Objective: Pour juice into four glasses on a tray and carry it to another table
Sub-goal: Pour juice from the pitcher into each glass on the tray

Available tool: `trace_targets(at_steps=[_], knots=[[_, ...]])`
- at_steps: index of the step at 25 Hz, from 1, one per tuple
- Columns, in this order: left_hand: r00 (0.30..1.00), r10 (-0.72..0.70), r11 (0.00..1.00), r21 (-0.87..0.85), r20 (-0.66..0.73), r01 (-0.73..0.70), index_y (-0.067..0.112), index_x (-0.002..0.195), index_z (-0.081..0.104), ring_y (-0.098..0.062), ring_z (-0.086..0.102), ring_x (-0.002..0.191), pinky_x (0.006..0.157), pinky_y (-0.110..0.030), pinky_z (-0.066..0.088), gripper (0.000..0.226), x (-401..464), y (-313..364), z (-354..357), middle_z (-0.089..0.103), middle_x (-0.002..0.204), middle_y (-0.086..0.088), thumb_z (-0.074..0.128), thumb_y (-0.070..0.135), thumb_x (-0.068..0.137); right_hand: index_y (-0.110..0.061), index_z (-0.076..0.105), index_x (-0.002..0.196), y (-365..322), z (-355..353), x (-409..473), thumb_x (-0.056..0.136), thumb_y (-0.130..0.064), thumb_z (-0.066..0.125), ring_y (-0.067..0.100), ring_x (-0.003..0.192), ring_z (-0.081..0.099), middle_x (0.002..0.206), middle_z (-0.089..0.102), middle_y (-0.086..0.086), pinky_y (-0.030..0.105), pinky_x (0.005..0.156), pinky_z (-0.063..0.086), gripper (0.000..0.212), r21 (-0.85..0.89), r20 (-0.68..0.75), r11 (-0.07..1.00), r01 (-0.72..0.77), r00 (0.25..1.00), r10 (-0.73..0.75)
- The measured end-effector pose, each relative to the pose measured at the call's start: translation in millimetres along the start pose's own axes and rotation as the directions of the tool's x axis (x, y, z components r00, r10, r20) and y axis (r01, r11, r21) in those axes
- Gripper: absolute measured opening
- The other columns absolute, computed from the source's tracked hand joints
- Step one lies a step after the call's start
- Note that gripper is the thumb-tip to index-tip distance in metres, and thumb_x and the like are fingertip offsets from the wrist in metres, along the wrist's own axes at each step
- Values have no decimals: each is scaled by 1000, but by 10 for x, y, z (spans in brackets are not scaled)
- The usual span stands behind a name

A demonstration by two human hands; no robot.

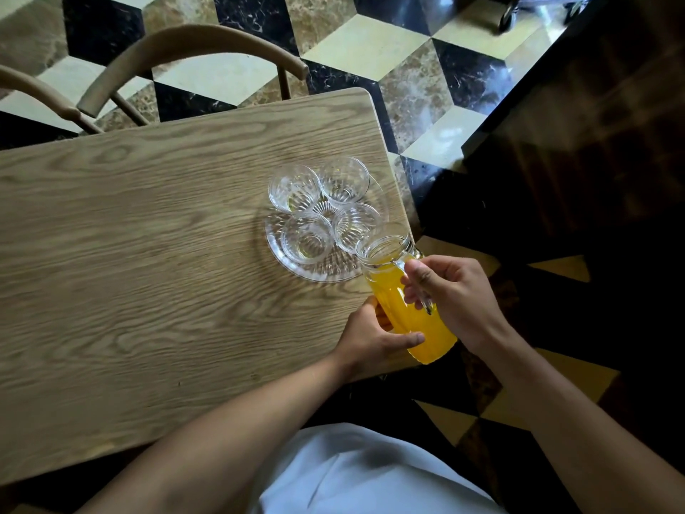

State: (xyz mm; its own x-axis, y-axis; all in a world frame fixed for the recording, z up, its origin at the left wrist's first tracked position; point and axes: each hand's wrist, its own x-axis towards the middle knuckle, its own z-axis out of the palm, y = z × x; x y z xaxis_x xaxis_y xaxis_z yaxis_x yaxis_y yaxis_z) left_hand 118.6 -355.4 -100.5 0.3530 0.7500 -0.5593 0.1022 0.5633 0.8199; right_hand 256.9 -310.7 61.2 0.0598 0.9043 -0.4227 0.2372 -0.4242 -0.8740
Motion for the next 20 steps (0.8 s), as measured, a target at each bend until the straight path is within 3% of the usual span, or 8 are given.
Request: trace_targets(at_steps=[9, 14, 20], knots=[[999, -40, 995, -92, 37, 43, 26, 124, 65, -28, 78, 111, 102, -59, 59, 78, 35, -3, 47, 81, 119, -7, 105, 39, 59, -11, 75, 75, -46, 22, 83, 100, -26, 66, 11, 57, 67, 64, 72, 5, 22, 55, 55, 30, -79, -30, 996, -34, 999, 32], [996, -71, 984, -161, 48, 78, 16, 128, 64, -31, 78, 113, 104, -59, 59, 77, 26, 4, 34, 80, 121, -10, 104, 24, 62, -13, 76, 74, -65, 56, 127, 99, -30, 67, 11, 57, 69, 63, 74, 6, 22, 55, 56, 31, -113, -37, 992, -49, 998, 45], [993, -109, 968, -221, 44, 116, 11, 129, 63, -32, 78, 112, 103, -57, 60, 79, -3, 4, 56, 80, 120, -13, 102, 22, 61, -14, 76, 73, -73, 79, 167, 99, -33, 67, 14, 58, 70, 65, 75, 8, 27, 56, 57, 34, -156, -49, 985, -69, 997, 62]])
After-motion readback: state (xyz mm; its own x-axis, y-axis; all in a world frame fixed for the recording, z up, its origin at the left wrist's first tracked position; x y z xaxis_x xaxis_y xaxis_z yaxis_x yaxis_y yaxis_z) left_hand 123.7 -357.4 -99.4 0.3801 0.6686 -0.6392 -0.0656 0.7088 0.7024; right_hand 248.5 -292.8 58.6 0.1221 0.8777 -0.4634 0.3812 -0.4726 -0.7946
